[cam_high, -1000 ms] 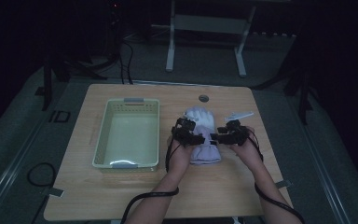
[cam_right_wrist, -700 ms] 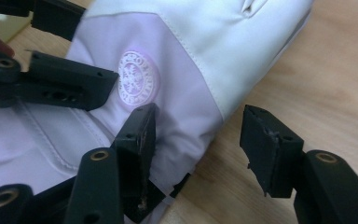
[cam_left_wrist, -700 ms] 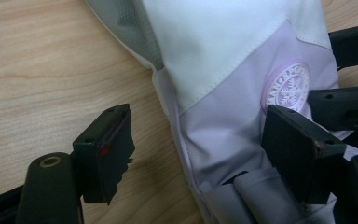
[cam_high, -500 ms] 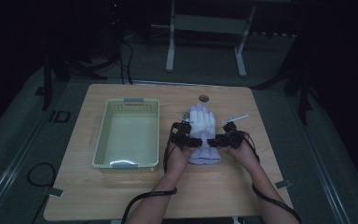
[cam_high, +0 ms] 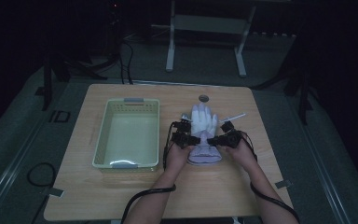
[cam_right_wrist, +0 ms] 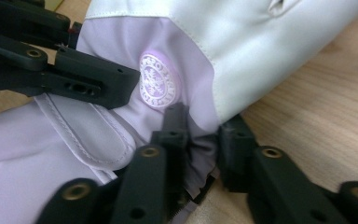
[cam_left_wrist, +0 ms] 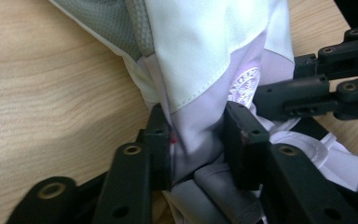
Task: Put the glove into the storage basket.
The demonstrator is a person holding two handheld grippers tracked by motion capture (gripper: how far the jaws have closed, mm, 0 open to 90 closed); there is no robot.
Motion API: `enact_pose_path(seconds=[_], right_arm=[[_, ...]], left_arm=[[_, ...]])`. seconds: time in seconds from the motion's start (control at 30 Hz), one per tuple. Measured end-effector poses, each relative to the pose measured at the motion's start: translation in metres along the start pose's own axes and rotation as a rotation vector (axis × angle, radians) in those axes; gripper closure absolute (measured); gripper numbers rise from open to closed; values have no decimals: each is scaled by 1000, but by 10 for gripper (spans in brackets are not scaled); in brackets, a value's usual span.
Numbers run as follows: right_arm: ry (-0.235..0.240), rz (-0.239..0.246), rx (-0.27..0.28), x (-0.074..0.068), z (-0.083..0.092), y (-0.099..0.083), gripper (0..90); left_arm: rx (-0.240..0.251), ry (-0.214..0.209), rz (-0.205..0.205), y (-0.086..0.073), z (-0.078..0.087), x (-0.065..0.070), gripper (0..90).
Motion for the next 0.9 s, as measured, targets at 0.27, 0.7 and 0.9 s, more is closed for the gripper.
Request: enact_pose_path(seconds=[0.27, 0.7, 0.9], right_arm=[[-9, -27, 19, -4, 11, 3, 817], [-8, 7, 102, -25, 49, 17, 821], [2, 15, 131, -38, 61, 27, 821]], left_arm=[[-7, -29, -17, 10, 10, 5, 747], [39, -35, -84, 30, 52, 21, 753], [69, -36, -93, 33, 73, 23, 753]])
Point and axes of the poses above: each handheld gripper's, and its own axes: z roughly backward along the jaws, y roughly out of its top, x roughly to its right, the point moved 1 cm from there along -z, roughly forward along the jaws, and after that the axes turned 5 degrees about -z, right-handed, at the moved point
